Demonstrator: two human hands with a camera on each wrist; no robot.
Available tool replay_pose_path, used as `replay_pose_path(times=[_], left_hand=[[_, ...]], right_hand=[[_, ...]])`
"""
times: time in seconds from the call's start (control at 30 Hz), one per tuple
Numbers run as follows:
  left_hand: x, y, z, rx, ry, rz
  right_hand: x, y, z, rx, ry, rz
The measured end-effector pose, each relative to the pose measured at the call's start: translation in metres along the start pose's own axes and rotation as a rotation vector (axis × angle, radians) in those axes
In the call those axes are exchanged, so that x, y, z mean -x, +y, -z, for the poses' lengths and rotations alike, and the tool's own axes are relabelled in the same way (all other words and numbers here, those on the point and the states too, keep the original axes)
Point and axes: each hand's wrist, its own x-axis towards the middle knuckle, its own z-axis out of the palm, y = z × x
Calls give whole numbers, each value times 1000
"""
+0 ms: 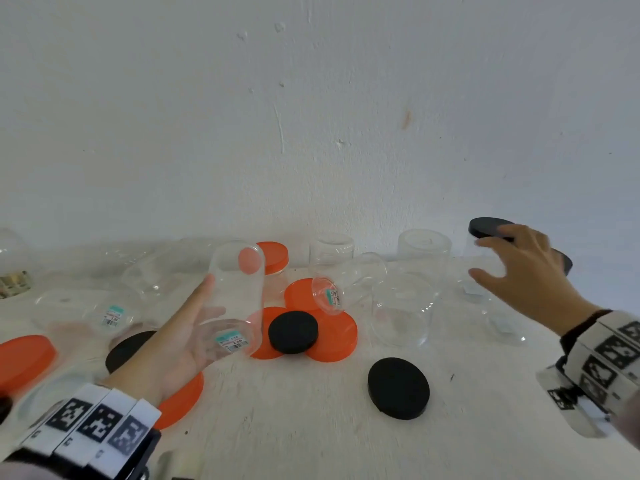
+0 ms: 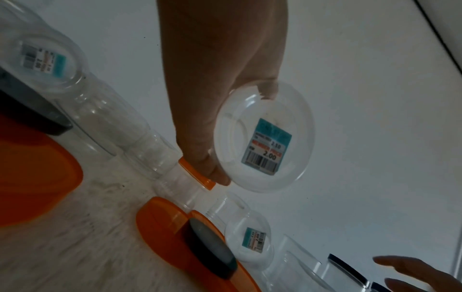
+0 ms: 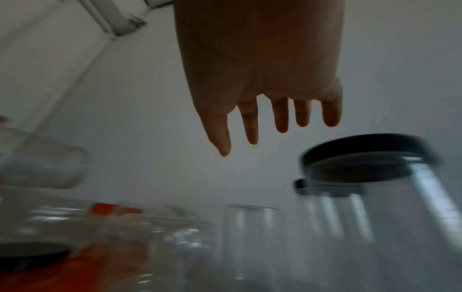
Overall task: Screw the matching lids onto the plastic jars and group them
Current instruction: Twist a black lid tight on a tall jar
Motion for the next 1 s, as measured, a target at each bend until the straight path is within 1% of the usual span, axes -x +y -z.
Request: replay_pose_path(times=[0.07, 0.1, 0.13, 0.2, 0.27, 0.33, 0.4, 0.47, 0.53, 0.63, 0.73, 0.83, 1.0], left_hand=[[1, -3, -2, -8, -4, 26], [2, -5, -3, -11, -11, 32], [3, -7, -5, -15, -23, 35], [6, -10, -9, -51, -55, 44], [9, -13, -14, -141, -81, 48], [11, -18, -18, -238, -99, 32], [14, -24, -22, -299, -126, 11], [17, -28, -26, -359, -190, -28], [19, -33, -31, -456, -252, -74], [19, -37, -37, -600, -280, -124], [18, -43, -43, -662, -285, -167], [15, -48, -45, -702, -301, -206], [16, -54, -51, -726, -419, -261]], right_hand=[[14, -29, -5, -57, 2, 200], [21, -43, -9, -83, -28, 306], [28, -55, -13, -90, -100, 395], [42, -73, -24, -58, -347, 501], [52, -84, -37, 8, -594, 542], [61, -91, -49, 85, -782, 547], [67, -95, -58, 156, -910, 514], [70, -96, -63, 187, -983, 467], [71, -97, -65, 175, -1016, 430], [69, -98, -66, 124, -1010, 394], [63, -101, -62, 40, -983, 362], [50, -107, -47, -173, -934, 274], [27, -129, -10, -598, -835, 108]])
